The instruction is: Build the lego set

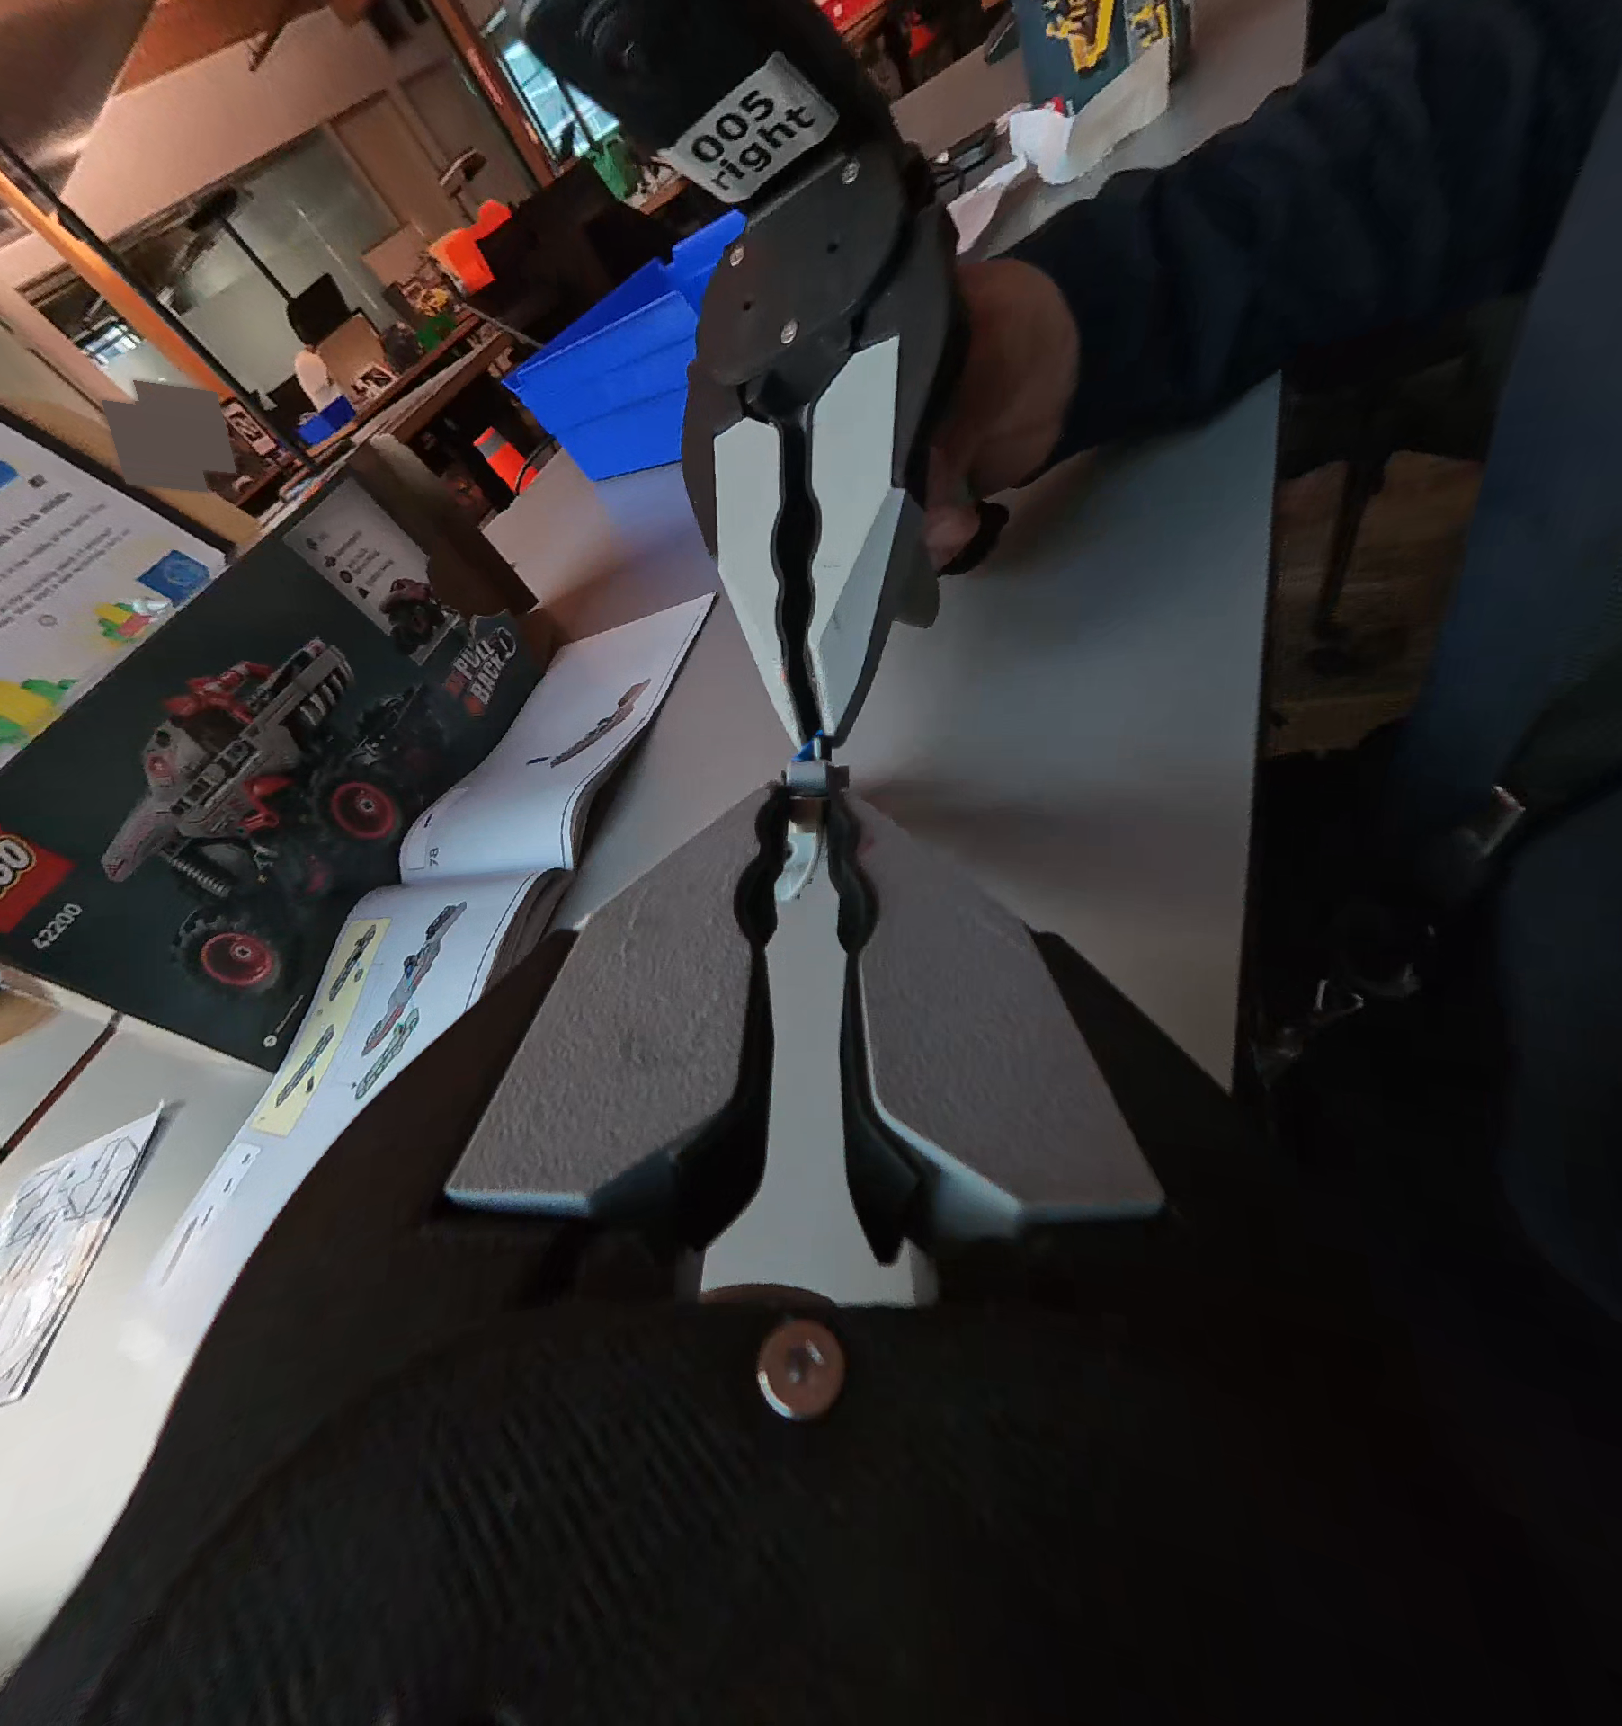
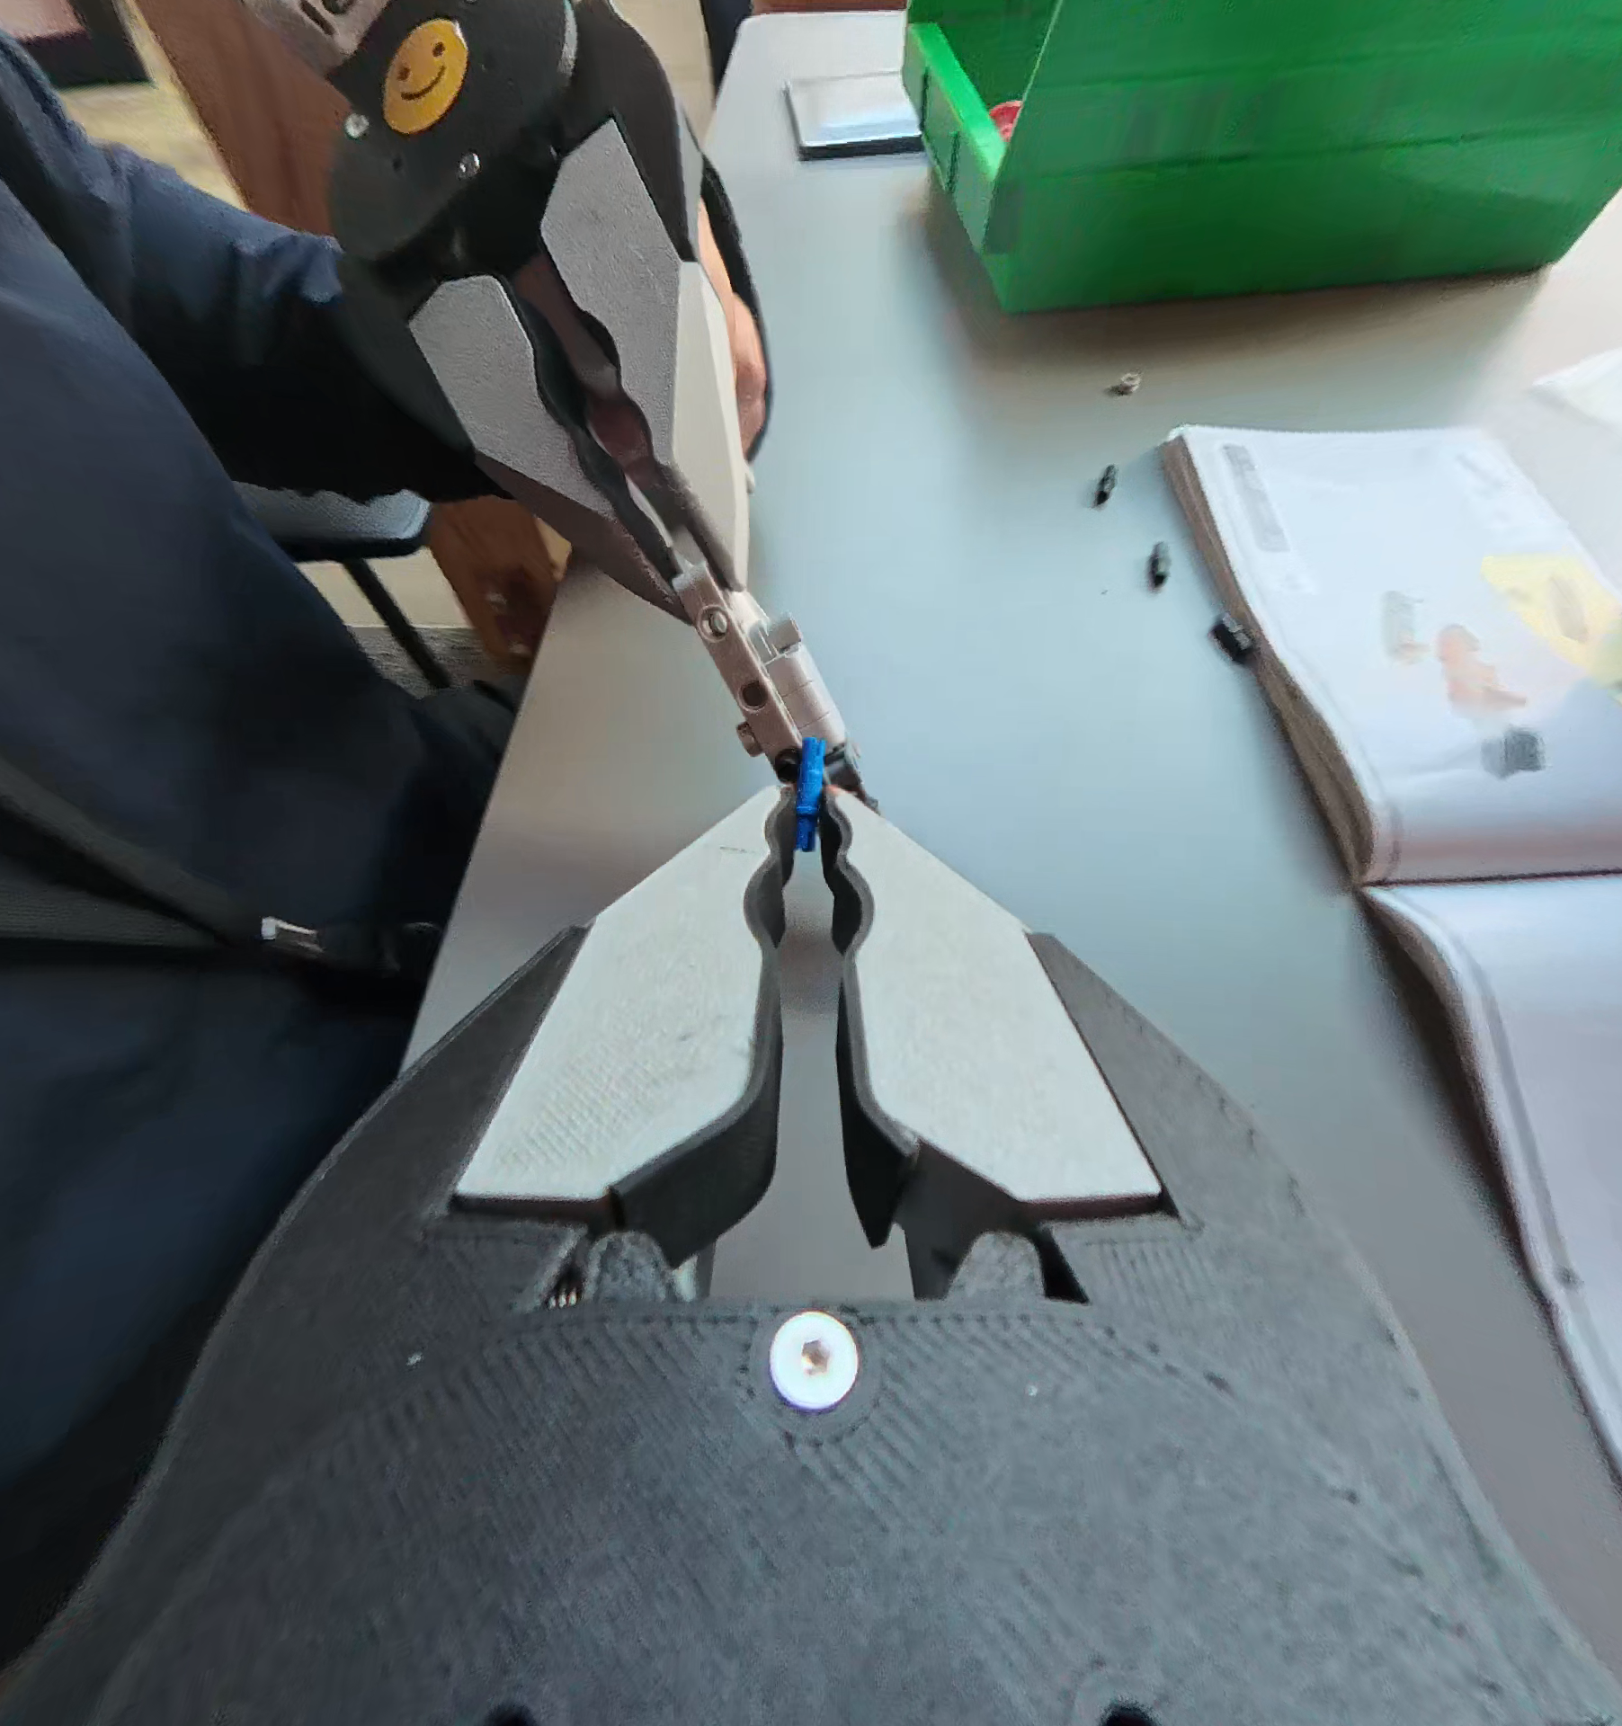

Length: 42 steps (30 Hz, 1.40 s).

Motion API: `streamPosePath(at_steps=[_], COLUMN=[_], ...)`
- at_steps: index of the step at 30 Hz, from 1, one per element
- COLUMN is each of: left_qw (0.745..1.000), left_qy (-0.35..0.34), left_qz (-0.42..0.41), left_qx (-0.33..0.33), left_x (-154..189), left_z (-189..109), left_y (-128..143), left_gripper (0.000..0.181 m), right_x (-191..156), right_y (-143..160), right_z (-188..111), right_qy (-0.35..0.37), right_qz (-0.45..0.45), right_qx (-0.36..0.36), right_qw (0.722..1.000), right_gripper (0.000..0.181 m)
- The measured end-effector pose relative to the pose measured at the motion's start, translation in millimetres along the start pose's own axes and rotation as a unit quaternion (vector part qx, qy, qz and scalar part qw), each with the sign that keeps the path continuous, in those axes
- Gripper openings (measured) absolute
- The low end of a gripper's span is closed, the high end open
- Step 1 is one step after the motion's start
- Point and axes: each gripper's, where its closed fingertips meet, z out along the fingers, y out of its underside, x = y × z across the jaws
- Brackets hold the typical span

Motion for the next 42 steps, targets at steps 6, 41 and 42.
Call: streamPosePath(at_steps=[6,41,42], left_qw=[0.997,0.953,0.962], left_qy=[-0.002,0.185,0.16], left_qz=[-0.064,-0.235,-0.215], left_qx=[-0.031,-0.046,-0.053], left_x=[-10.2,-57.5,-58.3], left_z=[3.9,2.3,0.8], left_y=[9.7,24.4,26.9], left_gripper=[0.005,0.005,0.005], right_x=[9.4,33.7,31.3], right_y=[-18.6,14.6,28.7], right_z=[-13.6,-12.1,-10.1], right_qy=[0.1,0.0,0.011], right_qz=[-0.105,-0.008,-0.024], right_qx=[-0.023,-0.094,-0.124], right_qw=[0.989,0.996,0.992], right_gripper=[0.0,0.001,0.001])
